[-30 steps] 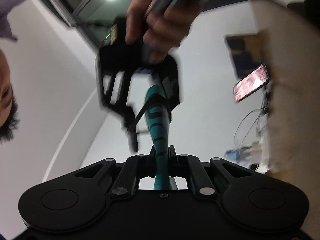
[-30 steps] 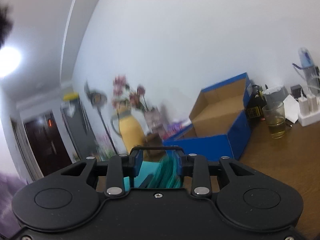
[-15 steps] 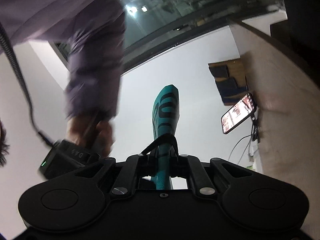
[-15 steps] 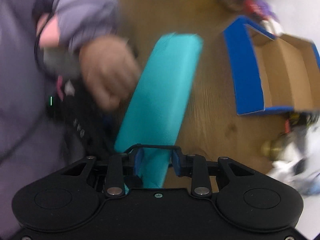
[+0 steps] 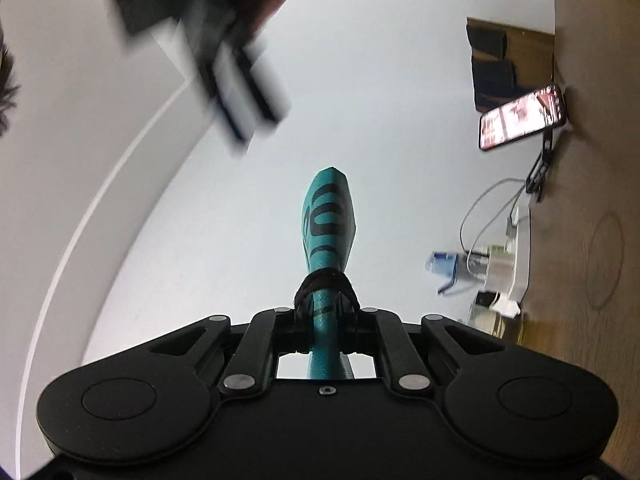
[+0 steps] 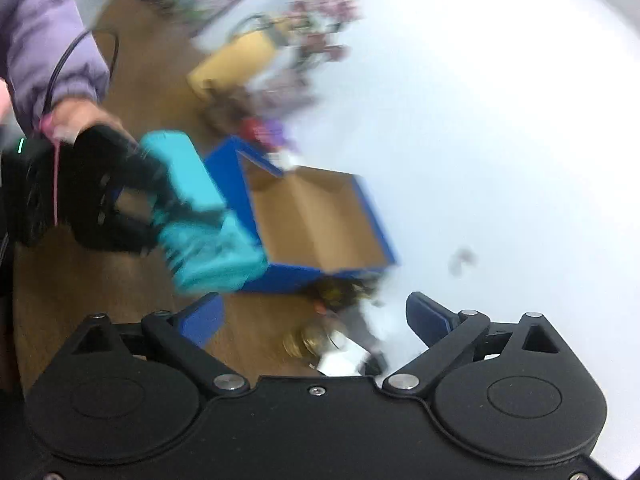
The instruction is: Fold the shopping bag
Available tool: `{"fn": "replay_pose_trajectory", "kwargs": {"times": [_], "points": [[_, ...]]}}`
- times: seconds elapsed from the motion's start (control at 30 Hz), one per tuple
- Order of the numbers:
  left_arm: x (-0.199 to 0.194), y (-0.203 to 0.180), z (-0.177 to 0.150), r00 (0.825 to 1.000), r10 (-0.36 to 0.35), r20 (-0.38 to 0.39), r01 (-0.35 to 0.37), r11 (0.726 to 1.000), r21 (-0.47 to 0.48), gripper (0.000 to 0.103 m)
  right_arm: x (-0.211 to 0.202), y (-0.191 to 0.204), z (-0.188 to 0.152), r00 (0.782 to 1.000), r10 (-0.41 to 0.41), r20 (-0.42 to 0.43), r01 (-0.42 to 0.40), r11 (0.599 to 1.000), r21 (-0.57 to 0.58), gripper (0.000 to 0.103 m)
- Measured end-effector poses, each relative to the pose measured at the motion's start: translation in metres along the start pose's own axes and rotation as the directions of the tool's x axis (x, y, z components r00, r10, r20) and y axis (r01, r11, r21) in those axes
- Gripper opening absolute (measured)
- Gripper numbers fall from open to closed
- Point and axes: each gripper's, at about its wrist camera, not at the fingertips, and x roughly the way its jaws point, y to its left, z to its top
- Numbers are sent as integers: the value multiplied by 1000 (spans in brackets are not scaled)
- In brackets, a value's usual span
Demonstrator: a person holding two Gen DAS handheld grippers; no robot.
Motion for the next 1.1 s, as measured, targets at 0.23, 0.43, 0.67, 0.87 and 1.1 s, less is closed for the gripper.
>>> {"fn": "replay_pose_trajectory", "kwargs": {"times": [0.23, 0.43, 0.67, 0.87, 1.1], "points": [[-8, -22, 20, 982, -147, 119, 138, 987, 77, 10, 10, 129, -50, 958, -286, 17, 284, 938, -198, 64], [-11, -40, 44, 959, -204, 199, 175, 973, 152, 11, 14, 136, -73, 955, -296, -2, 291, 941, -171, 53], [-5, -48, 62, 948, -243, 207, 216, 965, 146, 11, 5, 135, -93, 939, -339, -65, 331, 937, -111, 23], [-1, -62, 55, 923, -264, 280, 209, 955, 211, 21, -7, 132, -114, 911, -375, -171, 369, 927, -68, 17], [13, -62, 34, 942, -268, 203, 221, 949, 226, 27, -30, 124, -125, 905, -382, -188, 383, 923, -33, 17]]}}
